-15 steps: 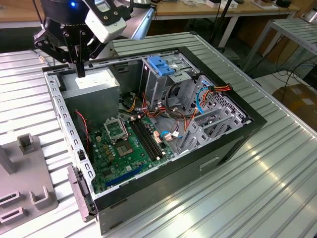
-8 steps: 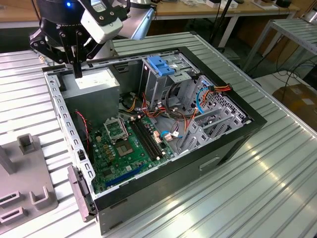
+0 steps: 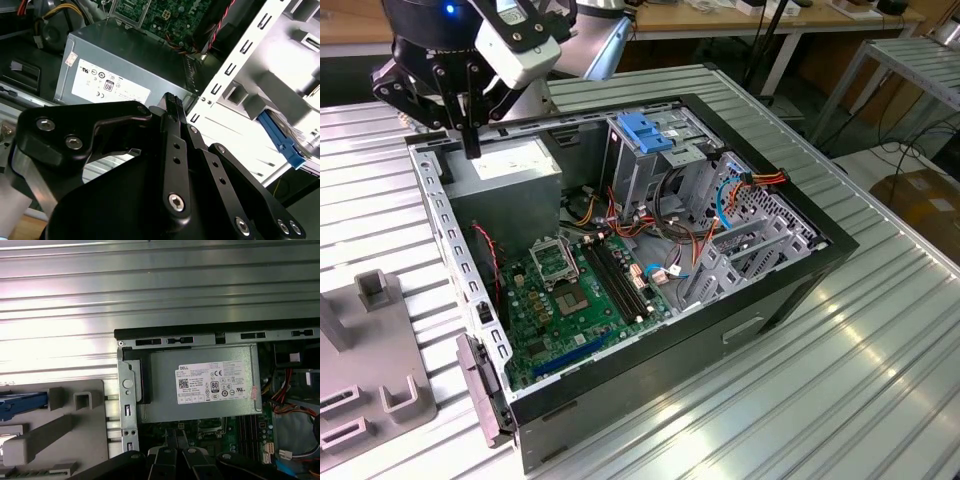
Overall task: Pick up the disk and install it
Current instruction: 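Reach for the disk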
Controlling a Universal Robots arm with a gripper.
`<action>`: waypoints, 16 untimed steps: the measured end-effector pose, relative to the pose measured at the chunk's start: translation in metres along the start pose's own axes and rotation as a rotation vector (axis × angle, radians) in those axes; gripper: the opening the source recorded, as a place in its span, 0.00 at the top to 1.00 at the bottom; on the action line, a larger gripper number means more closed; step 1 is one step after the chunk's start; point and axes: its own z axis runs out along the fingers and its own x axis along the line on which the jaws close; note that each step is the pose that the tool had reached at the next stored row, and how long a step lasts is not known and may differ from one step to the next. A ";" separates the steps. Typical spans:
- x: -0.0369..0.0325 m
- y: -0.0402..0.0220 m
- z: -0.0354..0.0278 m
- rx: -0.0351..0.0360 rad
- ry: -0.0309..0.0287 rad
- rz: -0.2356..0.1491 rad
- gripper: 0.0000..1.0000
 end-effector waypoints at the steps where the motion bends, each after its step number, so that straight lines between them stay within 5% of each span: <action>1: 0.0011 -0.0001 0.0000 0.0000 0.0000 0.000 0.90; 16: 0.0126 -0.0009 -0.0004 0.0000 0.0000 0.000 0.90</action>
